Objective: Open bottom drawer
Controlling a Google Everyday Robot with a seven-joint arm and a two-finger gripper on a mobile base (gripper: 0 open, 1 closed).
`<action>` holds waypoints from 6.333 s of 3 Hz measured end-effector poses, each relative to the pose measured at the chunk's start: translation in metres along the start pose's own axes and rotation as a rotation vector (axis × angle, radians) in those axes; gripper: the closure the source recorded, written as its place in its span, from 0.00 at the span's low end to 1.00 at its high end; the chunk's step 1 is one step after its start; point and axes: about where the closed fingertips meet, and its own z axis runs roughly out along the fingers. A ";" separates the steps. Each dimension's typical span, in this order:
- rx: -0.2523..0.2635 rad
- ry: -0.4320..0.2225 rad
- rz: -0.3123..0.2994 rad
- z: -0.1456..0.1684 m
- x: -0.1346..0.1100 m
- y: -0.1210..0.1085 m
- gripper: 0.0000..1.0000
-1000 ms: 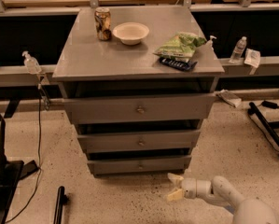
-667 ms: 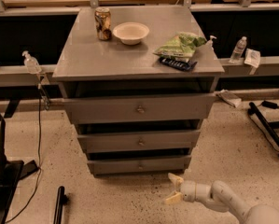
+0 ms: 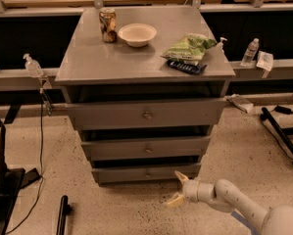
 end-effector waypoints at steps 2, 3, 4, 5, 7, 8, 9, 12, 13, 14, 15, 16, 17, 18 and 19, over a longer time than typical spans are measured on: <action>0.052 0.196 -0.110 0.018 -0.017 -0.067 0.00; 0.039 0.250 -0.142 0.038 -0.007 -0.094 0.00; 0.041 0.262 -0.157 0.049 0.000 -0.108 0.00; 0.038 0.252 -0.145 0.060 0.010 -0.117 0.16; 0.015 0.208 -0.104 0.064 0.023 -0.117 0.63; 0.015 0.208 -0.103 0.063 0.021 -0.117 0.94; 0.015 0.208 -0.103 0.062 0.019 -0.117 1.00; 0.015 0.208 -0.103 0.062 0.019 -0.117 1.00; 0.015 0.207 -0.103 0.062 0.019 -0.117 0.78; 0.015 0.207 -0.103 0.062 0.019 -0.117 0.56; 0.012 0.207 -0.103 0.064 0.019 -0.116 0.24; 0.012 0.207 -0.103 0.064 0.019 -0.116 0.02; 0.010 0.215 -0.090 0.059 0.031 -0.114 0.12; -0.001 0.233 -0.084 0.054 0.039 -0.111 0.31; -0.001 0.233 -0.084 0.052 0.036 -0.111 0.29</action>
Offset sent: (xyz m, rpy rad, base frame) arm 0.0988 -0.0181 0.0045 -0.2950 -0.0323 0.0129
